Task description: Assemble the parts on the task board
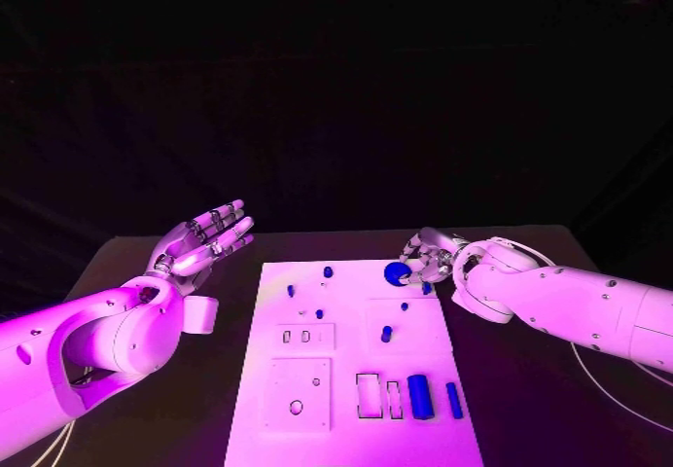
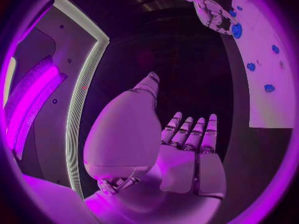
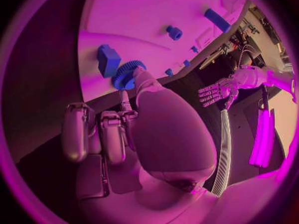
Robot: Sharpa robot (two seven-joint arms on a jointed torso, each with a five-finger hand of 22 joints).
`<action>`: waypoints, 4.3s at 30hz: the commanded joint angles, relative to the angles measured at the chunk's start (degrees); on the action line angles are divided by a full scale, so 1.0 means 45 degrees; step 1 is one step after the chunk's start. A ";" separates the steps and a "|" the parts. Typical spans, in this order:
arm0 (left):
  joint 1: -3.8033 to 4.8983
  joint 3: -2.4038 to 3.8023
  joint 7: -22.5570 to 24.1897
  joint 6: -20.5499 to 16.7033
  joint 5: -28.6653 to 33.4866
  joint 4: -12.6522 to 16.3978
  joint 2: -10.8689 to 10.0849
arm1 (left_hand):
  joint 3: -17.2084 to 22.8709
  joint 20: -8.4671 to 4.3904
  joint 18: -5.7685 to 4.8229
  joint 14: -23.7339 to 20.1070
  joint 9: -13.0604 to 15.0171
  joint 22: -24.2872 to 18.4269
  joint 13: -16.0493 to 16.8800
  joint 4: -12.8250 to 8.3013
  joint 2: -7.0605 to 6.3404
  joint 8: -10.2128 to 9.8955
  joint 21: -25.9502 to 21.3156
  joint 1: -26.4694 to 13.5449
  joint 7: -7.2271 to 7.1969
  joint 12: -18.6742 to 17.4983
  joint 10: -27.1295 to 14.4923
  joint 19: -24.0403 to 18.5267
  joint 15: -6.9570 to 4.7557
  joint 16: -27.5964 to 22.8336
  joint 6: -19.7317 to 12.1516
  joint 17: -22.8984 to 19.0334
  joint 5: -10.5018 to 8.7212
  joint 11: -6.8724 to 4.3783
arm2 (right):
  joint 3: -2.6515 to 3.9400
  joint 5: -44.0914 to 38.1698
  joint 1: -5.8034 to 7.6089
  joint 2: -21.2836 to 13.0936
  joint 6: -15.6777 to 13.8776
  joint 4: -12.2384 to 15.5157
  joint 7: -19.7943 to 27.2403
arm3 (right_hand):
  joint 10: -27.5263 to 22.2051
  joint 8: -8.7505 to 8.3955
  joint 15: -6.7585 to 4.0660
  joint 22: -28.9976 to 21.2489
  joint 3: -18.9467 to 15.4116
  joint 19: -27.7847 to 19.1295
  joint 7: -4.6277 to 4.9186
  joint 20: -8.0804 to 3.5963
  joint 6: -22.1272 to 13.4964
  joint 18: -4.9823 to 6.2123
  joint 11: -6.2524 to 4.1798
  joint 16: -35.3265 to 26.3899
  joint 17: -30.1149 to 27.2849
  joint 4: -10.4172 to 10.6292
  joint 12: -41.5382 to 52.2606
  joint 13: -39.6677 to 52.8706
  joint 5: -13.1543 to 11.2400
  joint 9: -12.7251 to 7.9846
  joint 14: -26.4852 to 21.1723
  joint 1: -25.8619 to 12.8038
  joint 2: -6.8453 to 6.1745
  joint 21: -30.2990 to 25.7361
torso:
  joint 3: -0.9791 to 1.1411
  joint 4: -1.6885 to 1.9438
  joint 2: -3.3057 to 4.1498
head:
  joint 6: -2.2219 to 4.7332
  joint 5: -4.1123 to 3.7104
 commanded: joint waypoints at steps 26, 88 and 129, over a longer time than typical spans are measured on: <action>0.0015 0.0010 0.0113 0.0242 0.0004 0.0018 -0.0007 | 0.0111 0.0024 -0.0152 -0.0030 0.0000 -0.0014 0.0004 0.0016 0.0085 0.0021 0.0043 0.0011 0.1111 0.0030 -0.0034 0.0023 0.0071 -0.0014 -0.0004 -0.0007 -0.0093 0.0035 | -0.0019 -0.2260 -0.0126 0.0287 -0.0399 0.0151 -0.0974 | 0.0922 0.0375 -0.0147 0.1144 0.1557 0.0333 -0.0353 -0.0202 0.1064 -0.0194 -0.0247 0.0113 0.3225 -0.0022 0.0387 0.2811 -0.0288 -0.0026 0.1299 0.0311 0.0441 0.0479 | -0.0003 0.0010 -0.0001 | -0.0110 -0.0069; 0.0015 0.0010 0.0042 0.0355 0.0013 -0.0206 0.0438 | 0.0160 0.0020 -0.0173 -0.0057 0.0000 -0.0028 0.0004 0.0013 0.0151 0.0015 0.0041 0.0015 0.1117 0.0029 -0.0041 -0.0012 0.0029 -0.0030 -0.0001 -0.0015 -0.0122 0.0047 | -0.0202 -0.4642 -0.0535 0.3513 -0.1406 0.0223 -0.1421 | 0.1018 0.0309 -0.0242 0.1418 0.2275 0.0485 -0.0444 -0.0299 0.1279 -0.0256 -0.0341 0.0120 0.3252 -0.0027 0.0462 0.2917 -0.0126 -0.0090 0.1306 -0.0070 0.0301 0.0688 | -0.0003 0.0097 0.0046 | -0.0209 0.0122; 0.0017 0.0010 0.0066 0.0252 -0.0039 -0.0227 0.0435 | 0.0147 0.0015 -0.0185 -0.0103 0.0001 -0.0036 0.0002 0.0018 0.0169 0.0012 0.0040 -0.0020 0.1126 0.0028 -0.0056 -0.0029 -0.0046 -0.0049 0.0000 -0.0027 -0.0140 0.0061 | -0.0305 -0.3661 -0.0576 0.3684 -0.0643 -0.0410 -0.0802 | 0.0755 -0.0582 0.0049 0.1370 0.1500 0.0406 -0.0117 -0.0029 0.0553 -0.0222 -0.0025 0.0123 0.3260 0.0055 0.0191 0.2607 0.0031 -0.0330 0.1307 -0.2542 0.0058 0.0517 | -0.0003 0.0099 0.0048 | -0.0230 0.0151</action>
